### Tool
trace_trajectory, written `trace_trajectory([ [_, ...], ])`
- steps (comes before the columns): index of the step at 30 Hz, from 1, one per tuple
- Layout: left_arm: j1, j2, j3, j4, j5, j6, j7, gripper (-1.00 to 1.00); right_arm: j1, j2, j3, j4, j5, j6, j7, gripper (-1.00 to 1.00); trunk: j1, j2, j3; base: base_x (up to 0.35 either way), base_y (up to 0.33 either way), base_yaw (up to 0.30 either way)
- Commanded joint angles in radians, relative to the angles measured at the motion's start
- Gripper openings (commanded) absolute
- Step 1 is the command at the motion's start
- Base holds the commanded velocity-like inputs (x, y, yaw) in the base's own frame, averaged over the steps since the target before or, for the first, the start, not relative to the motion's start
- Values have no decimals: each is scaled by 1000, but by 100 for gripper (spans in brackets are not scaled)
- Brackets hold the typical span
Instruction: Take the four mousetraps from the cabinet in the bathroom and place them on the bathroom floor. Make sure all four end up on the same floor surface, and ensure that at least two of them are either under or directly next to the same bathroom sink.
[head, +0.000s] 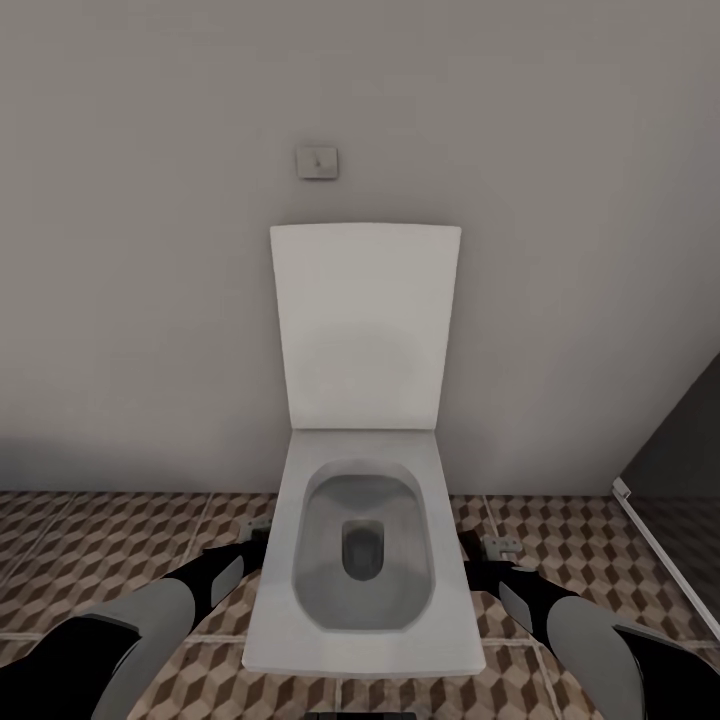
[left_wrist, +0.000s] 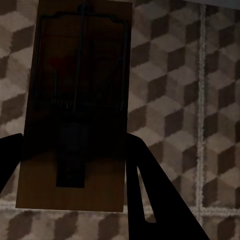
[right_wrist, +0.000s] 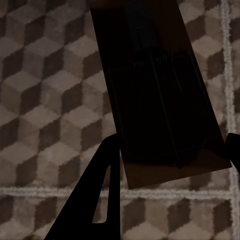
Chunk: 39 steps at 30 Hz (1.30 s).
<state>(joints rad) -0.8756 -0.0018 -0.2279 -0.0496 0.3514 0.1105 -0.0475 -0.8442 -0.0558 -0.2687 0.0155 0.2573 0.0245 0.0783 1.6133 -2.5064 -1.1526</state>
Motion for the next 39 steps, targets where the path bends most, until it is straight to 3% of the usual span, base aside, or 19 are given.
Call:
trace_trajectory([
  [1,0,0,-8,-1,8,5,-2,-100,-1,-1,-8,1,8,2,2,-100,0,0,-1,0,0,0],
  [13,0,3,-10,1,6,4,-2,-100,-1,0,-6,1,8,-1,0,-100,0,0,-1,0,0,0],
  [24,0,9,-11,26,13,-3,-5,-100,6,-22,-3,15,4,-81,-12,-100,0,0,-1,0,0,0],
  [28,0,10,-11,41,15,-38,-5,-100,20,-22,-3,15,4,-87,-15,-100,0,0,-1,0,0,0],
  [39,48,38,-13,45,9,-65,-6,-100,31,-21,-3,16,3,-100,-17,-100,0,0,-1,0,0,0],
])
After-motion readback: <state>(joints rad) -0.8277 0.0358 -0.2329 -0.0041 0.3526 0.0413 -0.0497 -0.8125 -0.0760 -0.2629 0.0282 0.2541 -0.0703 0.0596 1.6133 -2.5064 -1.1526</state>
